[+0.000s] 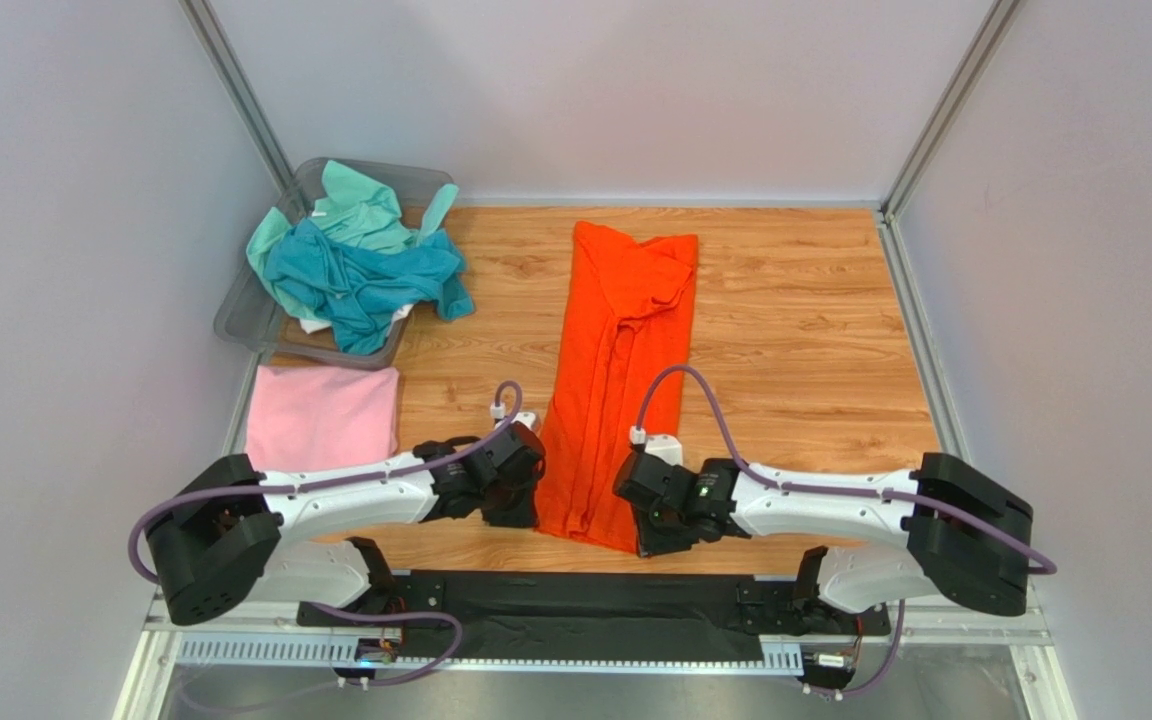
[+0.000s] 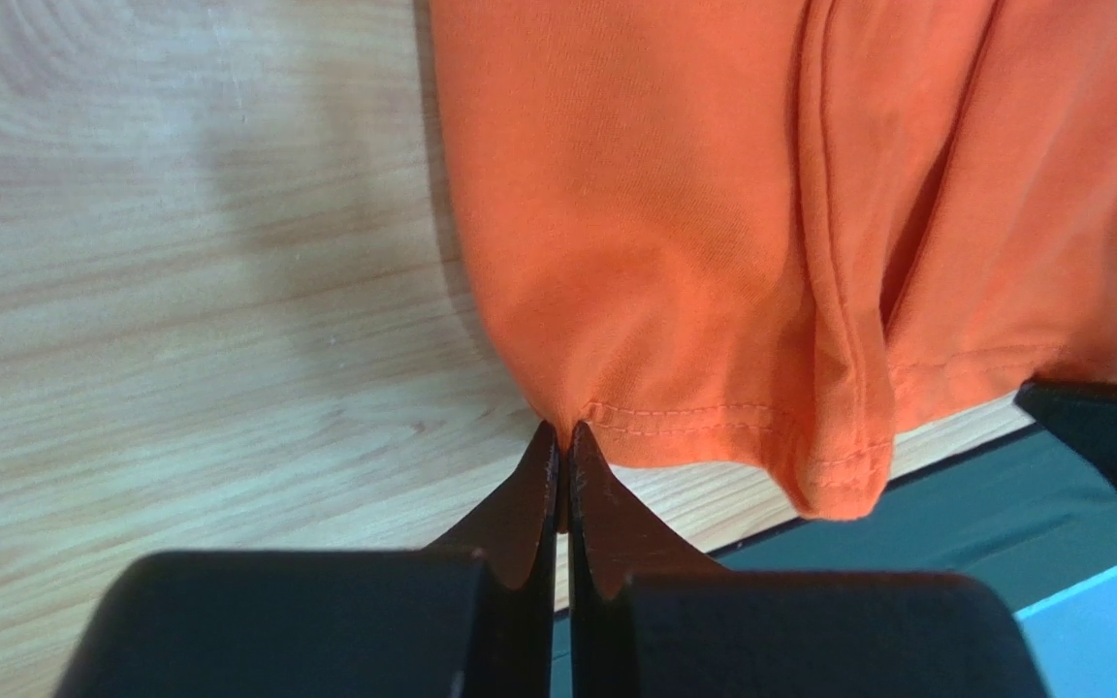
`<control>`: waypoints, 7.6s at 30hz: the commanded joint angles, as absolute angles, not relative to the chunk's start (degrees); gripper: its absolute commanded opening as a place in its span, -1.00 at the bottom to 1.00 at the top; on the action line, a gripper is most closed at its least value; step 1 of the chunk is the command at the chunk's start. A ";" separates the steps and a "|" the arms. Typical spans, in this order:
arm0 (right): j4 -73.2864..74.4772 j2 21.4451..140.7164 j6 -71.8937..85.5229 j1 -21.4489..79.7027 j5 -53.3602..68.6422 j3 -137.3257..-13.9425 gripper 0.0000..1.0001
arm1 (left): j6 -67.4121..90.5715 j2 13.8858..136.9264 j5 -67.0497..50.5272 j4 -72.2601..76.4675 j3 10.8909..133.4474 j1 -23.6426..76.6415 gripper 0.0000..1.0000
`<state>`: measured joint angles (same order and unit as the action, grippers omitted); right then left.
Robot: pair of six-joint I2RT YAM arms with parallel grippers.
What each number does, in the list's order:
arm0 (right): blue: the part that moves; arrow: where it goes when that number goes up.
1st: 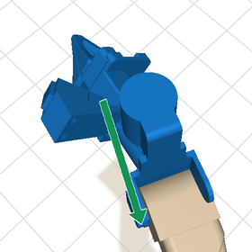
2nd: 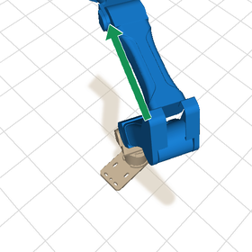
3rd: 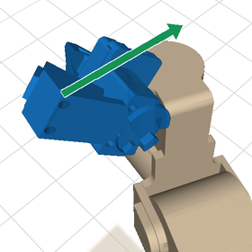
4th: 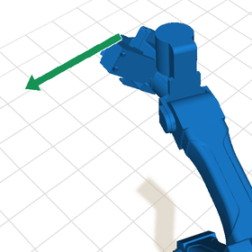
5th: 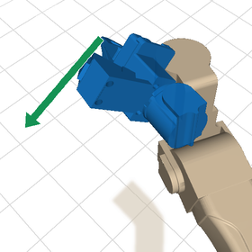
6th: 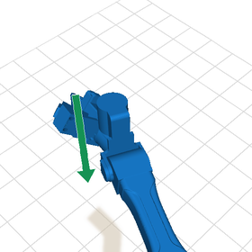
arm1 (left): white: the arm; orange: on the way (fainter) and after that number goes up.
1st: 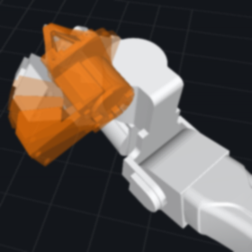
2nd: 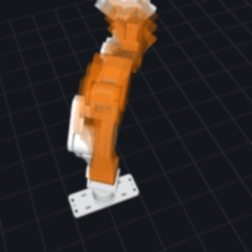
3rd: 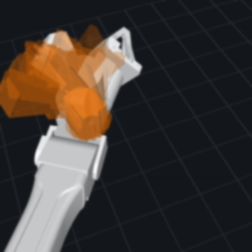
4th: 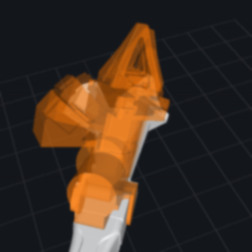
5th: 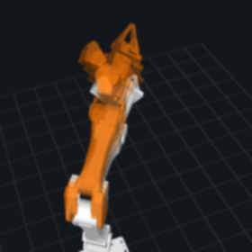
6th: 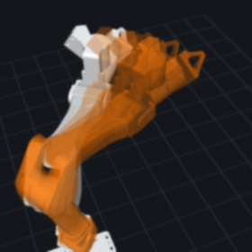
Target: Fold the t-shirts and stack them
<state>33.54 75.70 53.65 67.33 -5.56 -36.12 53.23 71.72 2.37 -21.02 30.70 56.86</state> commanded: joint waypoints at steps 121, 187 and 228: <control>21.27 105.71 24.79 42.71 10.29 -76.97 1.00 | 45.52 44.13 -3.24 -35.68 27.26 29.53 0.99; 29.18 68.20 29.27 37.27 -8.80 -44.82 1.00 | 40.25 90.79 -15.64 -11.78 43.77 29.53 -0.27; 20.04 84.99 21.18 39.38 5.97 -42.01 -0.84 | 40.87 87.37 -11.25 -11.78 39.99 29.53 -1.00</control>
<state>21.91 84.42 21.08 38.98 4.62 -41.82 41.08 89.14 -13.45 -10.87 41.60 29.74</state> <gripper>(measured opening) 0.114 0.007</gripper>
